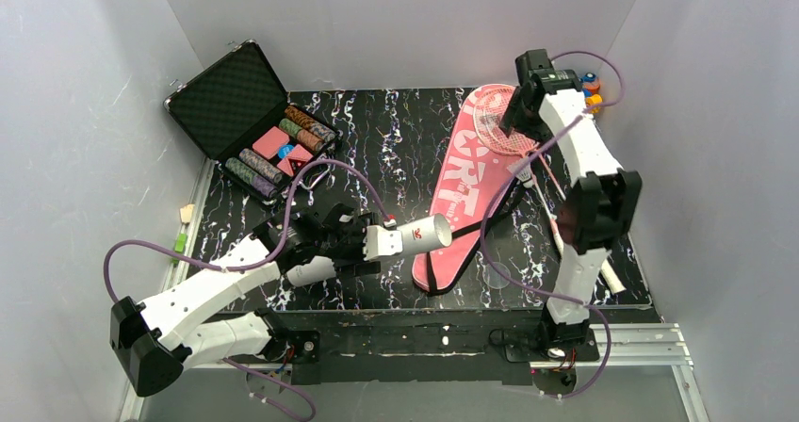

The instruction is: Pack up the badminton gear

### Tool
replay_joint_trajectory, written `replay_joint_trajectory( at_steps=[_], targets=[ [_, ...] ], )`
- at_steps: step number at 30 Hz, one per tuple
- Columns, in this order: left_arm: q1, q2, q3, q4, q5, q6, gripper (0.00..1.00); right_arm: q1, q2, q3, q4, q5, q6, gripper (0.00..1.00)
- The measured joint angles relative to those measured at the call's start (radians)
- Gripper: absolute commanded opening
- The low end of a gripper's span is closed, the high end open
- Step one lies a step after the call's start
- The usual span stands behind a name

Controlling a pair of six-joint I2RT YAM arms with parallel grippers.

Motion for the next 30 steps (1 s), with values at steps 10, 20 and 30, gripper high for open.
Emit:
replay_joint_trajectory(
  at_steps=[10,20,30],
  targets=[
    [0.0,0.003,0.0,-0.025,0.014,0.001,0.46,-0.022,0.175,0.056,-0.055,0.072,0.037,0.7],
    [0.0,-0.019,-0.003,-0.046,0.022,0.023,0.46,-0.021,0.204,0.049,-0.047,0.104,0.042,0.68],
    [0.0,-0.024,-0.005,-0.048,0.022,0.033,0.46,-0.028,0.263,0.049,-0.034,0.107,0.042,0.62]
  ],
)
